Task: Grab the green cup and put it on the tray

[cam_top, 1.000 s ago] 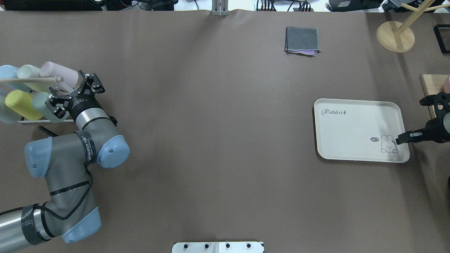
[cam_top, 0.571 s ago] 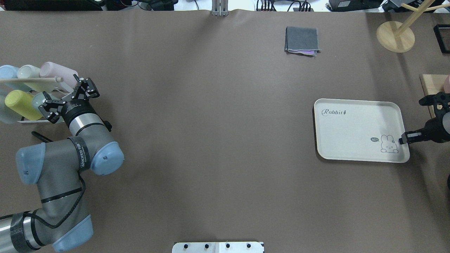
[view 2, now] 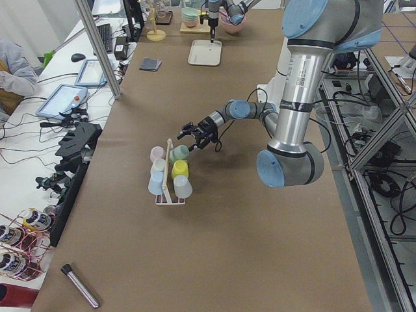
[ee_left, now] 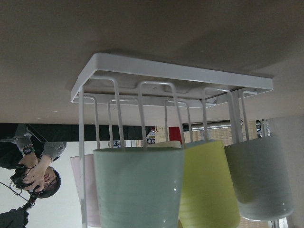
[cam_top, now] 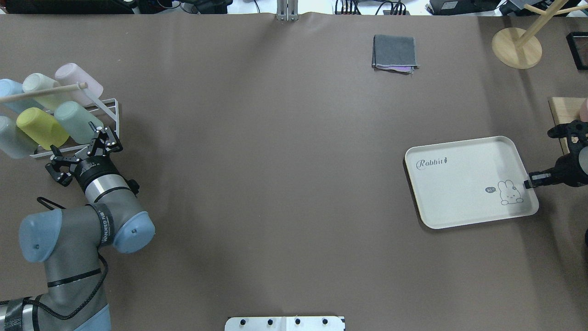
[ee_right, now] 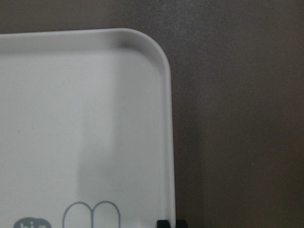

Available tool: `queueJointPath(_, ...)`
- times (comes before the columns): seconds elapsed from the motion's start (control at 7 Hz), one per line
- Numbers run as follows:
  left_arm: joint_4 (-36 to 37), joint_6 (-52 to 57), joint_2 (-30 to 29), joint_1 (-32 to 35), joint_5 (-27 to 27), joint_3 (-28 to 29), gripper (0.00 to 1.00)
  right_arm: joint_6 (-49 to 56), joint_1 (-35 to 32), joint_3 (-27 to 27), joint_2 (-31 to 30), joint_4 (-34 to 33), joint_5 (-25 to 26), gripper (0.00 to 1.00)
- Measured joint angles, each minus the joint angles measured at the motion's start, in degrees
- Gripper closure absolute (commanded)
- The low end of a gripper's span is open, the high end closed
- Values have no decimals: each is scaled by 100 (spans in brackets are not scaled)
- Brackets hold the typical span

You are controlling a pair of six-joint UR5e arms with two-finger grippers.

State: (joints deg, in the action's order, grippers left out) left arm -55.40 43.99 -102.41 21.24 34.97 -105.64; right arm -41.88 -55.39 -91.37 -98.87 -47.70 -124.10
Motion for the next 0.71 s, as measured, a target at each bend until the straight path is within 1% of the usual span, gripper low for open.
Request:
queueJointPath(0.29, 118, -146, 16, -11, -33, -42, 2, -7, -114, -57, 1, -43, -55, 100)
queueJointPath(0.71, 155, -577, 22, -24, -168, 174, 2, -1, -314, -220, 47, -234, -159, 100)
